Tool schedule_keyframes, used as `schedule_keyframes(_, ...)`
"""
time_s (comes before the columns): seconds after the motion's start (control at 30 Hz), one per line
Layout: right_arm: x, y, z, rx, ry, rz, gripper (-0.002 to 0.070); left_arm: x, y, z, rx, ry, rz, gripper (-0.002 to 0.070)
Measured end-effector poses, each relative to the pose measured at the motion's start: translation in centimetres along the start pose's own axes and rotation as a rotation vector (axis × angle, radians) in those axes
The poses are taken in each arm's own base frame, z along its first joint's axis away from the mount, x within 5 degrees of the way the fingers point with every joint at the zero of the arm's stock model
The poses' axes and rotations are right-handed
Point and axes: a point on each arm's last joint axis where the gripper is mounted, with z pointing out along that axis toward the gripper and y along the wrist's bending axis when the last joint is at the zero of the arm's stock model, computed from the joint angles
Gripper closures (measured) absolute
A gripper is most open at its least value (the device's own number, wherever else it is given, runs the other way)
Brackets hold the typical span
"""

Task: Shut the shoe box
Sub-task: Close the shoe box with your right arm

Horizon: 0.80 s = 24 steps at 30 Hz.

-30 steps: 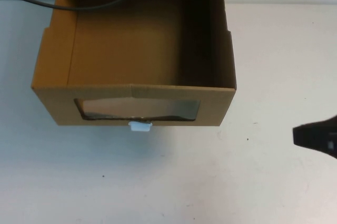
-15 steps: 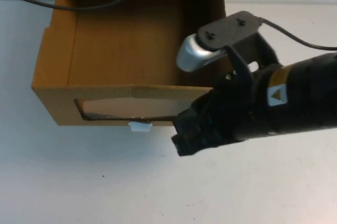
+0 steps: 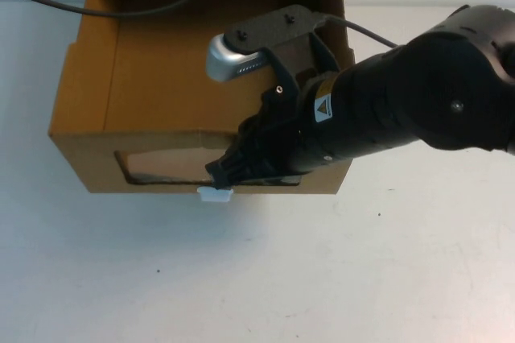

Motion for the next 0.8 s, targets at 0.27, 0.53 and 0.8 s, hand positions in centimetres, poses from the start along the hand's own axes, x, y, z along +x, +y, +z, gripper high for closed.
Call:
schedule_keyframes(0.27, -1.0, -0.7, 0.6, 0.013, -0.037, 0.017, 0.0687, 0.0, 0.0, 0.0, 0.000, 0.000, 0.000, 0.0677)
schedule_keyframes(0.53, -1.5, -0.6, 0.5, 0.003, -0.080, 0.025, 0.0687, 0.0, 0.0, 0.0, -0.001, 0.001, 0.001, 0.0677)
schedule_keyframes(0.8, -1.0, -0.2, 0.5, -0.039, -0.026, 0.062, 0.0687, 0.0, 0.0, 0.0, -0.002, 0.001, 0.002, 0.0677)
